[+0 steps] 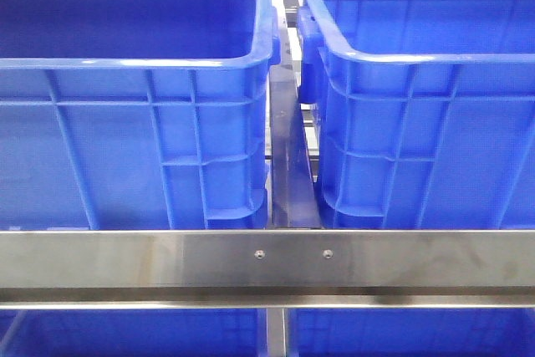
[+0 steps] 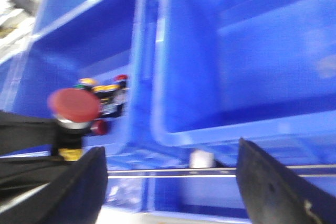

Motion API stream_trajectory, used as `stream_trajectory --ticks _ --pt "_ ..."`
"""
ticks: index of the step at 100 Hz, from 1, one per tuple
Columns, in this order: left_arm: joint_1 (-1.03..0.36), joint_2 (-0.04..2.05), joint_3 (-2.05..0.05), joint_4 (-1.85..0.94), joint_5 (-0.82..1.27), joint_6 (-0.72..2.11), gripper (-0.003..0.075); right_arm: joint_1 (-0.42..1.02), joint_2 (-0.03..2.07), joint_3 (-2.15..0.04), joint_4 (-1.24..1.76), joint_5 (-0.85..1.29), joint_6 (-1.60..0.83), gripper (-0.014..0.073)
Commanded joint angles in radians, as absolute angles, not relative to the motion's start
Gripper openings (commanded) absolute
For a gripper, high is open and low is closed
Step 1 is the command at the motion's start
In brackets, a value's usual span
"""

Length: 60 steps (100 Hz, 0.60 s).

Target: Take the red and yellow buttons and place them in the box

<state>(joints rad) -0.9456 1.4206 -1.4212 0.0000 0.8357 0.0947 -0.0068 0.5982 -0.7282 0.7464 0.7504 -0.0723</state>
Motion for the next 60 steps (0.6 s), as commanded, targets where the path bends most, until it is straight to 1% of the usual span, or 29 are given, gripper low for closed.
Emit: stream_trajectory --ticks 1,19,33,60 --pt "-0.953 1.381 -1.454 -0.006 0.780 0.095 -0.0019 -0.006 0.647 -0.761 0.923 0.698 -0.179 0.0549" --pt "-0.953 1.381 -1.454 -0.006 0.780 0.095 -0.0019 -0.006 0.772 -0.761 1.233 0.766 -0.438 0.0549" --pt "-0.953 1.381 -1.454 -0.006 0.780 0.095 -0.0019 -0.006 0.871 -0.763 1.399 0.818 -0.571 0.0549" --pt "-0.953 1.381 -1.454 -0.006 0.780 0.095 -0.0019 -0.005 1.027 -0.827 1.464 0.917 -0.639 0.0549"
